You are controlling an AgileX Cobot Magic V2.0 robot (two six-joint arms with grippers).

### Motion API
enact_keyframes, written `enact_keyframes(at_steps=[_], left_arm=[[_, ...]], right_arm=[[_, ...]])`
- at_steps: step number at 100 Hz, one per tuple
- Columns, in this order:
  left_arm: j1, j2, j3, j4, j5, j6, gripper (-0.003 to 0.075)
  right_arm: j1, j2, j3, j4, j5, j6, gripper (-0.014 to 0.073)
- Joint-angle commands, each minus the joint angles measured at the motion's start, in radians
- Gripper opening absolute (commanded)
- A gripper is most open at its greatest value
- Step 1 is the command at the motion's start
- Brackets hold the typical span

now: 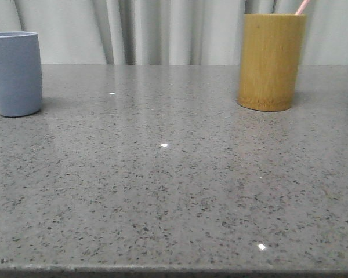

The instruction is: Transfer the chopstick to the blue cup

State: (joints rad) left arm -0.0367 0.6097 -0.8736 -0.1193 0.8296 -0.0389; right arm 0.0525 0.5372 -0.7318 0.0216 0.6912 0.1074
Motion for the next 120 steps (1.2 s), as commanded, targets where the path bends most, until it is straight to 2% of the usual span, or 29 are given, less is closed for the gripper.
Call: enact_keyframes(at_steps=[1, 17, 44, 64, 85, 120], left_arm=[[0.002, 0.007, -0.036, -0.034, -0.110, 0.000, 0.0620], [0.002, 0.055, -0.072, -0.036, -0.159, 0.000, 0.0575], [0.002, 0.351, -0.283, -0.036, -0.047, 0.000, 0.0568], [0.000, 0.562, -0.394, -0.041, -0.030, 0.008, 0.0568], [0.000, 0.705, -0.434, -0.077, -0.033, 0.026, 0.0568], [0.000, 0.843, -0.434, -0.126, -0.113, 0.026, 0.0567]], right_arm=[[-0.004, 0.010, -0.035, -0.004, -0.082, -0.006, 0.0655], [-0.004, 0.010, -0.035, -0.004, -0.085, -0.006, 0.0654], [-0.004, 0.010, -0.035, -0.003, -0.096, -0.006, 0.0654], [-0.004, 0.010, -0.035, -0.003, -0.096, -0.006, 0.0654], [-0.004, 0.010, -0.035, -0.003, -0.096, -0.006, 0.0654], [-0.004, 0.010, -0.035, -0.003, -0.096, -0.006, 0.0654]])
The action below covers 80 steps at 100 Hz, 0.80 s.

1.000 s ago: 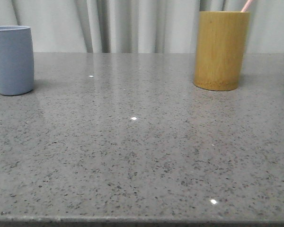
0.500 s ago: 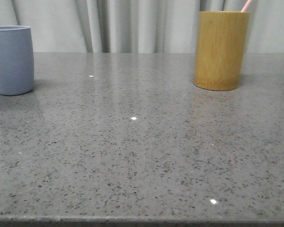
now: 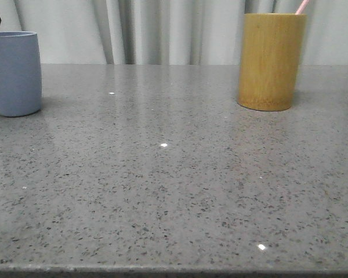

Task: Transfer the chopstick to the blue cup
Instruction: 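Reach the left gripper down to the light blue cup and grip its rim, then lift the blue cup with the left gripper and carry it toward the bamboo cup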

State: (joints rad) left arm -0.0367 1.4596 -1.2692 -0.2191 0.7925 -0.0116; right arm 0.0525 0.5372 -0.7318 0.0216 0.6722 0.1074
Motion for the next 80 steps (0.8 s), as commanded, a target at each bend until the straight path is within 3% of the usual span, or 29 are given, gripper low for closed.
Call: enact_keyframes(at_steps=[1, 29, 36, 76, 80], left_arm=[[0.000, -0.005, -0.038, -0.027, -0.080, -0.002, 0.0567], [0.000, 0.036, -0.038, -0.036, -0.099, -0.002, 0.0564], [0.000, 0.038, -0.038, -0.040, -0.099, -0.002, 0.0531], [0.000, 0.041, -0.038, -0.095, -0.111, 0.012, 0.0008], [0.000, 0.041, -0.038, -0.109, -0.111, 0.027, -0.0017]], right_arm=[[-0.004, 0.010, -0.035, -0.003, -0.077, -0.006, 0.0654], [-0.004, 0.010, -0.035, -0.003, -0.078, -0.006, 0.0654], [-0.004, 0.010, -0.035, -0.003, -0.079, -0.006, 0.0654], [-0.004, 0.010, -0.035, -0.003, -0.079, -0.006, 0.0654], [-0.004, 0.010, -0.035, -0.003, -0.079, -0.006, 0.0654]])
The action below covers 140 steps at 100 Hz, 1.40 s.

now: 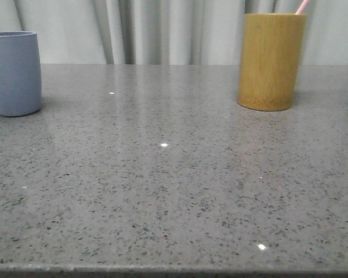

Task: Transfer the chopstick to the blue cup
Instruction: 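Lift the blue cup with the left gripper and carry it toward the bamboo cup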

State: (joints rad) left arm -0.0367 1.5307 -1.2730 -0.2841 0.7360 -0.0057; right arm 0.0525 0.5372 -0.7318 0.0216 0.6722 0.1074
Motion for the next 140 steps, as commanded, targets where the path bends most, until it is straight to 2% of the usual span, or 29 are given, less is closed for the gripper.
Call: enact_keyframes(at_steps=[1, 19, 37, 62, 91, 107, 140], left_arm=[[0.000, -0.031, -0.034, -0.046, -0.055, 0.023, -0.0017], [0.000, -0.031, -0.050, -0.125, -0.026, 0.071, -0.0019], [-0.031, -0.031, -0.132, -0.161, 0.039, 0.107, -0.0019], [-0.204, -0.021, -0.245, -0.121, 0.019, 0.107, -0.0019], [-0.377, 0.122, -0.416, -0.037, 0.039, 0.107, -0.0019], [-0.416, 0.205, -0.483, 0.005, 0.089, 0.107, -0.0019], [-0.430, 0.266, -0.483, 0.014, 0.105, 0.107, -0.0019]], right_arm=[[-0.004, 0.010, -0.035, -0.003, -0.079, -0.006, 0.0654], [-0.004, 0.010, -0.035, -0.003, -0.079, -0.006, 0.0654], [-0.004, 0.010, -0.035, -0.003, -0.079, -0.006, 0.0654], [-0.004, 0.010, -0.035, -0.003, -0.081, -0.006, 0.0654], [-0.004, 0.010, -0.035, -0.003, -0.089, -0.006, 0.0654], [-0.004, 0.010, -0.035, -0.003, -0.089, -0.006, 0.0654], [-0.004, 0.010, -0.035, -0.003, -0.089, -0.006, 0.0654]])
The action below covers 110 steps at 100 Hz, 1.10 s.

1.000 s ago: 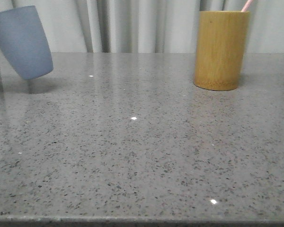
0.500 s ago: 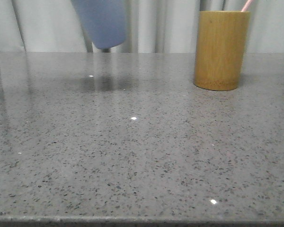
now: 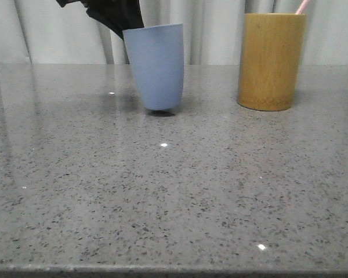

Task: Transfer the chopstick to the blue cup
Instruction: 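Lift the blue cup with the left gripper and carry it toward the bamboo cup, then lower the blue cup onto the table, open the left gripper, withdraw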

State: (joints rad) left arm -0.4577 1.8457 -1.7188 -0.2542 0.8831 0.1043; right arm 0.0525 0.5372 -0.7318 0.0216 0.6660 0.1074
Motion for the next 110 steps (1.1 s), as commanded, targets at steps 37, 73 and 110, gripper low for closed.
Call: enact_keyframes(at_steps=[37, 73, 110], left_arm=[[-0.009, -0.048, -0.037, 0.015, -0.040, 0.002, -0.0019], [-0.009, -0.048, -0.037, 0.017, -0.025, 0.023, -0.0019], [-0.009, -0.031, -0.037, 0.020, -0.023, 0.025, -0.0018]], right_arm=[[-0.004, 0.010, -0.035, -0.003, -0.085, -0.006, 0.0654], [-0.004, 0.010, -0.035, -0.003, -0.090, -0.006, 0.0654], [-0.004, 0.010, -0.035, -0.003, -0.090, -0.006, 0.0654]])
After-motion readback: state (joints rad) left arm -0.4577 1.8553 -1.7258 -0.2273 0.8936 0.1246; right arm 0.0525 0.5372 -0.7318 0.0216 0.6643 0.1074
